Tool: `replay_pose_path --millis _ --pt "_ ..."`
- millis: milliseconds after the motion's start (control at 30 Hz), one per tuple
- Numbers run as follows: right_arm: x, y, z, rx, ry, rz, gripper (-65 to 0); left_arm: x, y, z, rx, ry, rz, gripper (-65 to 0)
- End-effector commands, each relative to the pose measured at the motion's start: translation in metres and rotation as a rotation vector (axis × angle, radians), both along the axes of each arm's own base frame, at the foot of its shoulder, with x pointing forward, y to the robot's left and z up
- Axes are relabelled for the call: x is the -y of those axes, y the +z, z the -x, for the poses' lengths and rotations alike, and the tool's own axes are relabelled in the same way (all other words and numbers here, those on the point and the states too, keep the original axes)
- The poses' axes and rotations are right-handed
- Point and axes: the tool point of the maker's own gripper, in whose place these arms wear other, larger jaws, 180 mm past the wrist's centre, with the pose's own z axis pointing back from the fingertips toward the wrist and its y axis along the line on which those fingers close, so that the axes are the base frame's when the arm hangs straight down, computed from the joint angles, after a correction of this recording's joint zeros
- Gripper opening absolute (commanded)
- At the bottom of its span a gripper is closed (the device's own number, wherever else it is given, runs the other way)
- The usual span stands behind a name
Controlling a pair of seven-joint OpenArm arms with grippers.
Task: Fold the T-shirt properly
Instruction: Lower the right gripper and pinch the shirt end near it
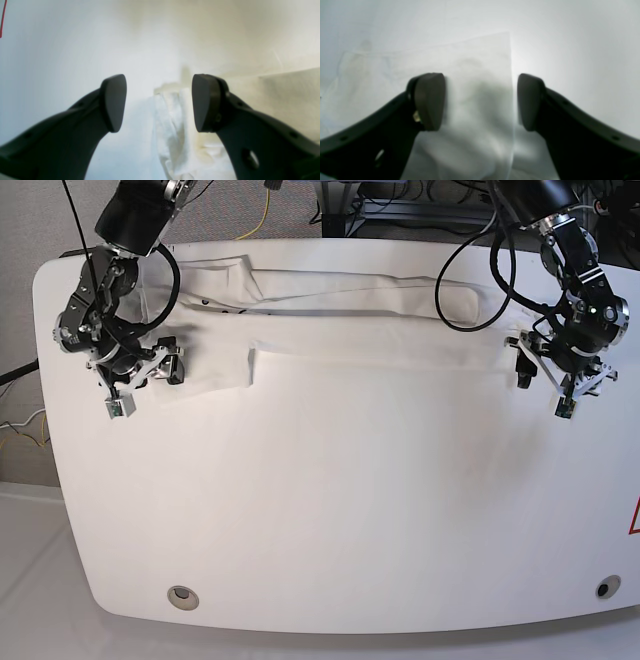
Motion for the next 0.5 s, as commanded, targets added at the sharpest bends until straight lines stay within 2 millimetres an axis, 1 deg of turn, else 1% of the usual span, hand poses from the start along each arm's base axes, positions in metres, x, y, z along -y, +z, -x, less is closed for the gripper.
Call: replay_pose_path --millis 0,67,167,367,433,467 --pt "-0.005 0.002 0.002 -0.013 0.028 0.019 -22.5 -0.001 0.013 -0.008 0.05 -0.006 -0.004 -25.7" --pt "-0.018 -0.002 0.006 -0.024 0.071 0.02 -22.5 -0.001 0.013 -0.008 0.05 -0.006 -0.004 -25.7" --pt "-0.03 -0.007 0.01 -0.041 0.114 0.021 -22.7 -0.001 0.013 -0.008 0.05 -0.006 -0.004 -25.7" --pt "-0.04 -0.01 0.011 -0.045 0.129 0.009 -23.2 -0.001 0.013 -0.008 0.05 -0.004 -0.004 -25.7" --pt "-0.041 -0.01 0.01 -0.045 0.129 0.008 -25.3 -0.001 0.013 -0.008 0.05 -0.004 -0.004 -25.7" --pt "-0.041 -0.009 0.01 -0.043 0.129 0.008 -27.7 -0.001 0.013 -0.008 0.05 -0.004 -0.004 -25.7"
